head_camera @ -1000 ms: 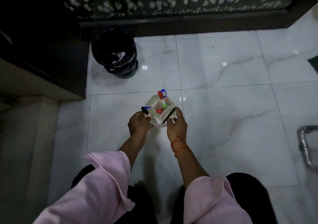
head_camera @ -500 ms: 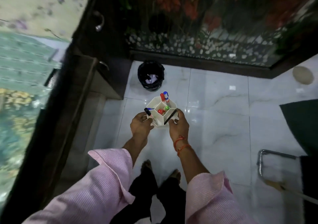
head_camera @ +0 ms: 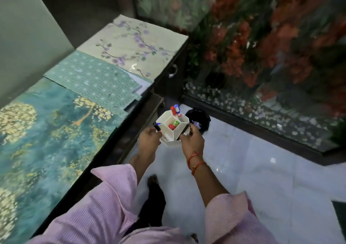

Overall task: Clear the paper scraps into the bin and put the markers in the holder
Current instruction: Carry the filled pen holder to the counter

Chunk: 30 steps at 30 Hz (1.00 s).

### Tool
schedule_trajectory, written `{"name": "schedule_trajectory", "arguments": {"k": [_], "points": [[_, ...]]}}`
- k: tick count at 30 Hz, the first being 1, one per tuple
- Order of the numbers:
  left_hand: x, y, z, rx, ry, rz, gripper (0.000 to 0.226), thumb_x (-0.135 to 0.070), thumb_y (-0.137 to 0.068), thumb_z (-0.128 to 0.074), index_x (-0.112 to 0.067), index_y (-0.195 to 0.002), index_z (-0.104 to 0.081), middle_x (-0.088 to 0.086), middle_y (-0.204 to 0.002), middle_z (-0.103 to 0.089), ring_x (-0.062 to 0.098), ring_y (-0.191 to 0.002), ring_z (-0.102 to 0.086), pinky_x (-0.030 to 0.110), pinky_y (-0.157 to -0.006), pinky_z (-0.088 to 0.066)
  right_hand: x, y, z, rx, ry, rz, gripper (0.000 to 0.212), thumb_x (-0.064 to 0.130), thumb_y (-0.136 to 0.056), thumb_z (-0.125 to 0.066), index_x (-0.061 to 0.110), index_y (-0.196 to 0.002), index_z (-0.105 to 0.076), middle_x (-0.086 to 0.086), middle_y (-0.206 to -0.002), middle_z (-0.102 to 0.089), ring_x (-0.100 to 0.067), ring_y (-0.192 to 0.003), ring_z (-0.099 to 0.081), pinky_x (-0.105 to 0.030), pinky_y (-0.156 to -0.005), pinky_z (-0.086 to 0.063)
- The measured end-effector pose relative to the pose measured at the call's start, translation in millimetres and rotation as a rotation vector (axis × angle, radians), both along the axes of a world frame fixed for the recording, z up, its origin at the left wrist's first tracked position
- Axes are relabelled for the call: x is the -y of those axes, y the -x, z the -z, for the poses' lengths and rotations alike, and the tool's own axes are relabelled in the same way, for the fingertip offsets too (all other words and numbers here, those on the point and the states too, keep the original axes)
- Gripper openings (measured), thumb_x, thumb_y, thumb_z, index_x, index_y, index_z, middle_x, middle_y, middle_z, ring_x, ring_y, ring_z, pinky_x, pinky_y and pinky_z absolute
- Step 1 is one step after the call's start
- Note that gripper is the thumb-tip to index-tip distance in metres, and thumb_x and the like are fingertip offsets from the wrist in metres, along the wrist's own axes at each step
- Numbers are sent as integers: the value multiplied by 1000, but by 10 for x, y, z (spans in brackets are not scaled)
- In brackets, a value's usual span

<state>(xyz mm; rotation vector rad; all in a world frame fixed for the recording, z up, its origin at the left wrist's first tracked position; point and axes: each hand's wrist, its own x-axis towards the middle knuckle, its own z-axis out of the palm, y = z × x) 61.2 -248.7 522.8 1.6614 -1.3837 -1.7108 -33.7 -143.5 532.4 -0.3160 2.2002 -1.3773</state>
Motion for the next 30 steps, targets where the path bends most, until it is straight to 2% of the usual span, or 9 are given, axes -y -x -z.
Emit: {"name": "schedule_trajectory", "arguments": {"k": [2,4,8,10,13,17,21,25,30], "points": [[386,10,-38,-2,29,-48,27,-9,-71,-66,-15,-96,-72,3,-91,-73,19,-83,-69,41,-77,-62,404,66,-55,-24,14,-44,42,12,-75,-65,24,-115,-59,1,-107,-69,-17,-92,-64,-25,-79,-50],[718,21,-137,-34,57,-73,27,-11,-67,-65,-18,-92,-72,2,-86,-74,20,-83,-72,44,-76,-62,771,110,-95,-48,33,-51,43,21,-71,-64,29,-113,-57,2,-102,-69,-17,-88,-65,-30,-79,-56],[1492,-2,-411,-95,168,-143,27,-11,-72,-65,-16,-98,-67,3,-88,-71,21,-81,-70,39,-69,-60,1658,172,-321,-79,97,-89,44,20,-76,-64,29,-118,-57,5,-97,-64,-15,-85,-61,-27,-74,-50],[1905,-50,-517,-136,175,-168,29,-11,-76,-66,-12,-105,-64,7,-92,-69,21,-80,-66,35,-65,-57,2133,184,-426,-103,114,-136,45,21,-75,-64,28,-119,-58,5,-101,-66,-15,-86,-60,-31,-78,-52],[2371,-140,-566,-128,181,-229,35,-17,-69,-68,-10,-103,-65,12,-95,-69,25,-84,-66,41,-75,-58,2697,166,-442,-82,100,-218,47,18,-75,-65,22,-121,-59,-2,-114,-66,-19,-93,-61,-32,-85,-52],[2809,-263,-509,-112,168,-348,21,-6,-75,-66,-10,-95,-64,9,-91,-68,26,-87,-66,42,-80,-59,3296,73,-395,-96,65,-320,42,20,-79,-65,20,-121,-60,-5,-120,-63,-24,-103,-61,-26,-85,-47],[3152,-415,-429,-120,144,-426,23,-5,-75,-65,-6,-98,-66,13,-94,-68,28,-87,-67,42,-80,-59,3795,-38,-348,-102,41,-424,42,18,-83,-64,18,-125,-58,-9,-126,-59,-27,-115,-56,-33,-96,-47],[3447,-529,-382,-126,155,-393,18,-1,-79,-64,-5,-96,-66,11,-87,-65,27,-86,-64,40,-77,-59,4142,-83,-301,-88,24,-513,51,15,-81,-62,20,-130,-53,-7,-129,-56,-27,-115,-55,-41,-97,-49],[3767,-583,-368,-189,117,-365,30,5,-83,-60,-9,-110,-62,8,-94,-65,24,-94,-62,41,-85,-57,4416,-67,-233,-15,16,-592,63,20,-79,-58,31,-139,-42,-3,-134,-57,-26,-115,-58,-47,-96,-52]]}}
